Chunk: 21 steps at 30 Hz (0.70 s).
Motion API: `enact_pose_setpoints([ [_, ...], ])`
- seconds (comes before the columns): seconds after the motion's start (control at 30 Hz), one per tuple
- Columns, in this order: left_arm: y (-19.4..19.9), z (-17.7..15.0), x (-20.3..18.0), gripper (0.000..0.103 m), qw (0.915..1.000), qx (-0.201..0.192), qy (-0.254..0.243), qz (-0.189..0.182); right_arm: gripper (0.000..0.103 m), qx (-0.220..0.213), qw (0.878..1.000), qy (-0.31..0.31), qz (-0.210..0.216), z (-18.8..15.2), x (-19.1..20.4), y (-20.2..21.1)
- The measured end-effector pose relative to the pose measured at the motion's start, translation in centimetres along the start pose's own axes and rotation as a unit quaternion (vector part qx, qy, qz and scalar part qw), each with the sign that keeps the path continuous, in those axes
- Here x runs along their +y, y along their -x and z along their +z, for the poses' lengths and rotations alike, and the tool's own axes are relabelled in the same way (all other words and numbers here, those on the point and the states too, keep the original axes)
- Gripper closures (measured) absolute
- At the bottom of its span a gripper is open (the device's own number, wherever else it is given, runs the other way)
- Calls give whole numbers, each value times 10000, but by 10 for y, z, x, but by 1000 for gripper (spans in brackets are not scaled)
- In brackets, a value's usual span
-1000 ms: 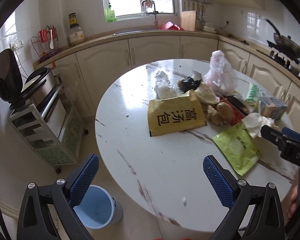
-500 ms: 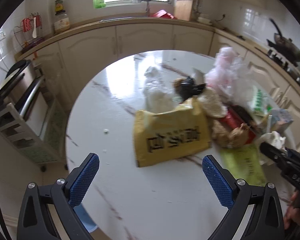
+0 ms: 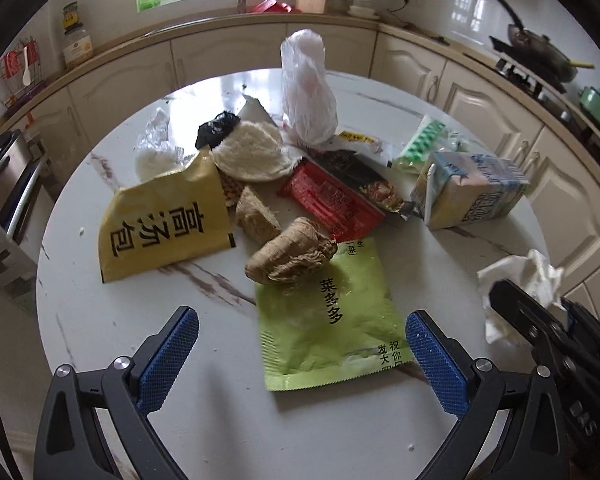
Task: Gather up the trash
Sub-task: 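Approach the table and close the right gripper on the crumpled paper napkin, then grasp the green snack wrapper with the left gripper while the right holds the napkin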
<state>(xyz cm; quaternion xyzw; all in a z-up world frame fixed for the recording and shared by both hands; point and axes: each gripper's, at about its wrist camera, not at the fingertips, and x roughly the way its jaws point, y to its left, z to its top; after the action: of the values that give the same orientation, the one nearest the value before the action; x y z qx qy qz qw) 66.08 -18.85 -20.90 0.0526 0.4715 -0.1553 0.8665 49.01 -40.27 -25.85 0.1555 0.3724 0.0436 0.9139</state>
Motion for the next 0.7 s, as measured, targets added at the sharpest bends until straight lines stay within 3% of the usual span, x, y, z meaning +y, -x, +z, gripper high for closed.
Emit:
enact_pose_setpoints([
  [0.07, -11, 1, -4, 12, 9998, 123, 140, 89, 63, -25, 10000, -8, 75, -1, -2, 3],
  [0.17, -26, 11, -5, 12, 9993, 177, 293, 153, 63, -64, 9999, -13, 144, -2, -6, 6],
  [0.3, -34, 6, -21, 7, 9991, 179, 135, 366, 63, -52, 9997, -19, 218, -6, -5, 4],
  [0.43, -43, 8, -24, 7, 9996, 6, 78, 277, 63, -9, 9996, -20, 276, -8, -5, 0],
  [0.5, -34, -2, -24, 15, 9997, -65, 85, 227, 63, 0, 9996, -7, 290, -9, -4, 0],
  [0.57, -22, -9, -21, 42, 9997, -215, 1, 94, 63, -6, 9995, -4, 309, -9, -4, 0],
  [0.7, -4, -20, -12, 51, 9997, -249, -81, -38, 63, 19, 9995, -37, 300, -11, -3, -2],
])
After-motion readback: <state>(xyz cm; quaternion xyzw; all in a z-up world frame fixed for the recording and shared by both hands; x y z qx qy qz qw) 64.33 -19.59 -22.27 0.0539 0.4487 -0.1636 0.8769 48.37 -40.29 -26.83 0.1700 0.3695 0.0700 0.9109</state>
